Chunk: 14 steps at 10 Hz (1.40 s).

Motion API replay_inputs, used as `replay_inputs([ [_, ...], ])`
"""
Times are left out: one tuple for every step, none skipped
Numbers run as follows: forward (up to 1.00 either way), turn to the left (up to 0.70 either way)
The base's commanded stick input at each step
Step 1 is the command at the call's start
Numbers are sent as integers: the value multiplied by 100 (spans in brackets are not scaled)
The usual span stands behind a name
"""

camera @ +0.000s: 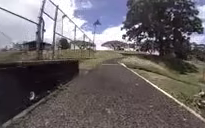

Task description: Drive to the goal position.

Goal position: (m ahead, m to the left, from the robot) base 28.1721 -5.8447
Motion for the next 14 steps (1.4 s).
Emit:
replay_inputs([
  [70, 0],
  [70, 0],
  [70, 0],
  [70, 0],
  [70, 0],
  [70, 0],
  [70, 0],
  [70, 0],
  [70, 0],
  [70, 0],
  [70, 0],
  [70, 0],
  [70, 0],
  [70, 0],
])
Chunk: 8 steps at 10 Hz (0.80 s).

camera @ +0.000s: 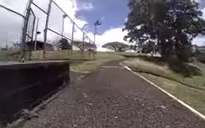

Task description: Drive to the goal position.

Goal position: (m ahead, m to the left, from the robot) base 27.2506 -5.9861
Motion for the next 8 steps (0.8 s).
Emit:
replay_inputs([
  [70, -2],
  [70, -1],
  [70, 0],
  [70, 0],
  [70, 0],
  [70, -2],
  [70, -1],
  [70, -1],
])
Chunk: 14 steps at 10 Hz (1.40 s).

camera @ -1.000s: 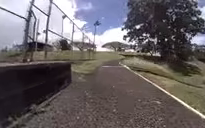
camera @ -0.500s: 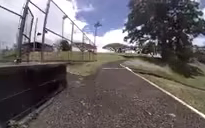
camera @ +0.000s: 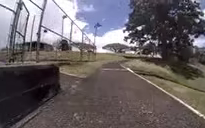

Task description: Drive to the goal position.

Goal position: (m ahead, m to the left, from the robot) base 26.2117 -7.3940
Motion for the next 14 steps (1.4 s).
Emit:
replay_inputs([
  [70, 0],
  [70, -1],
  [70, -1],
  [70, 0],
  [70, -1],
  [70, -2],
  [70, -2],
  [70, -2],
  [70, -3],
  [70, -14],
  [70, -35],
  [70, -35],
  [70, -34],
  [70, -22],
])
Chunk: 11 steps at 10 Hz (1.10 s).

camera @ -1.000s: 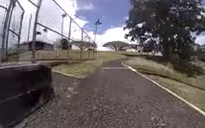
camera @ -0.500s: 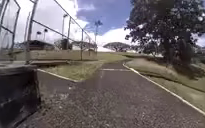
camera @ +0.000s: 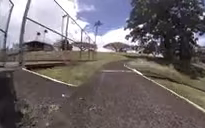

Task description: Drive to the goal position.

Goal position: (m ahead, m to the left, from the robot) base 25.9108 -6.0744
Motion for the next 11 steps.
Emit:
replay_inputs([
  [70, 0],
  [70, 0],
  [70, 0],
  [70, 0],
  [70, 0],
  [70, 0],
  [70, 0],
  [70, 0],
  [70, 0],
  [70, 0],
  [70, 0],
])
